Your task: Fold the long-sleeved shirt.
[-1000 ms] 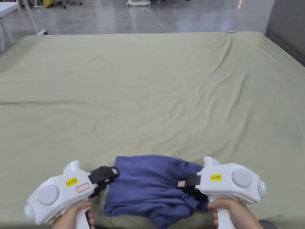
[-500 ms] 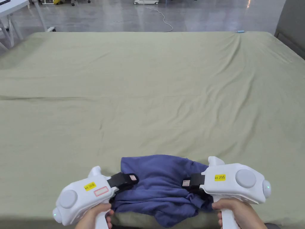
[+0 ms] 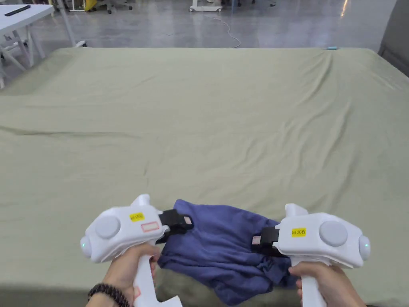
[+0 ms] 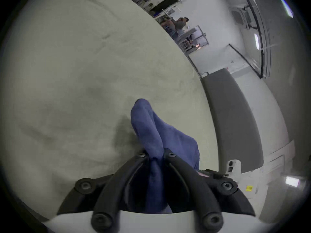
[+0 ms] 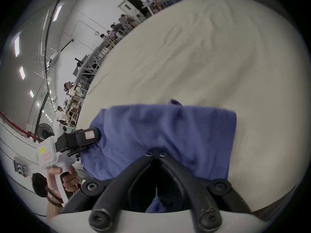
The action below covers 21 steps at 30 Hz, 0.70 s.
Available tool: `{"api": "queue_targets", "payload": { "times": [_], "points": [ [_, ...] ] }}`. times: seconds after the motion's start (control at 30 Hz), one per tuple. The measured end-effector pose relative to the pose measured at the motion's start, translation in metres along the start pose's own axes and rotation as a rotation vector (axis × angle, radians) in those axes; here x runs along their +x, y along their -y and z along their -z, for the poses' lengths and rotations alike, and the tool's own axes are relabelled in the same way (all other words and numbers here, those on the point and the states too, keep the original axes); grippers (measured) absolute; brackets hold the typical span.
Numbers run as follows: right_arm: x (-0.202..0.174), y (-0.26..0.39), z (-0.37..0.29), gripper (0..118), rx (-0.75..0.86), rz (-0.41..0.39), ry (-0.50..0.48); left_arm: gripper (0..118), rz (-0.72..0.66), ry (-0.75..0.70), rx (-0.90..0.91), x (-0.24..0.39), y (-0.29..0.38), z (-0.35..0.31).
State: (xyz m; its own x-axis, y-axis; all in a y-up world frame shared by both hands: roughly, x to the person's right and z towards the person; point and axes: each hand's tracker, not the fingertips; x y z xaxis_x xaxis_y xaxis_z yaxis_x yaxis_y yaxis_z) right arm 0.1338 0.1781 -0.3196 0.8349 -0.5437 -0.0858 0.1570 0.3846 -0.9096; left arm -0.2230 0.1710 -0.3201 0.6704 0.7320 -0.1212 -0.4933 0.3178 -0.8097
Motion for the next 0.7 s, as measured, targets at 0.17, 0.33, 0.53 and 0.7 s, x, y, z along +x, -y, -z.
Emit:
{"api": "queue_targets", "payload": {
  "times": [0.17,0.33,0.53,0.7],
  "points": [
    [-0.052,-0.017,-0.018,0,0.121,-0.097,-0.012,6,0.087,-0.007,0.029,0.016,-0.026,-0.022],
    [-0.107,-0.029,-0.012,0,0.163,-0.238,0.003,5,0.066,-0.013,0.086,-0.001,-0.05,-0.043],
    [-0.178,-0.03,0.028,0,0.176,-0.378,0.039,5,0.075,-0.081,0.164,-0.059,-0.096,-0.107],
    [-0.261,-0.018,0.092,0,0.175,-0.569,0.063,5,0.042,-0.143,0.262,-0.143,-0.15,-0.189]
  ]
}}
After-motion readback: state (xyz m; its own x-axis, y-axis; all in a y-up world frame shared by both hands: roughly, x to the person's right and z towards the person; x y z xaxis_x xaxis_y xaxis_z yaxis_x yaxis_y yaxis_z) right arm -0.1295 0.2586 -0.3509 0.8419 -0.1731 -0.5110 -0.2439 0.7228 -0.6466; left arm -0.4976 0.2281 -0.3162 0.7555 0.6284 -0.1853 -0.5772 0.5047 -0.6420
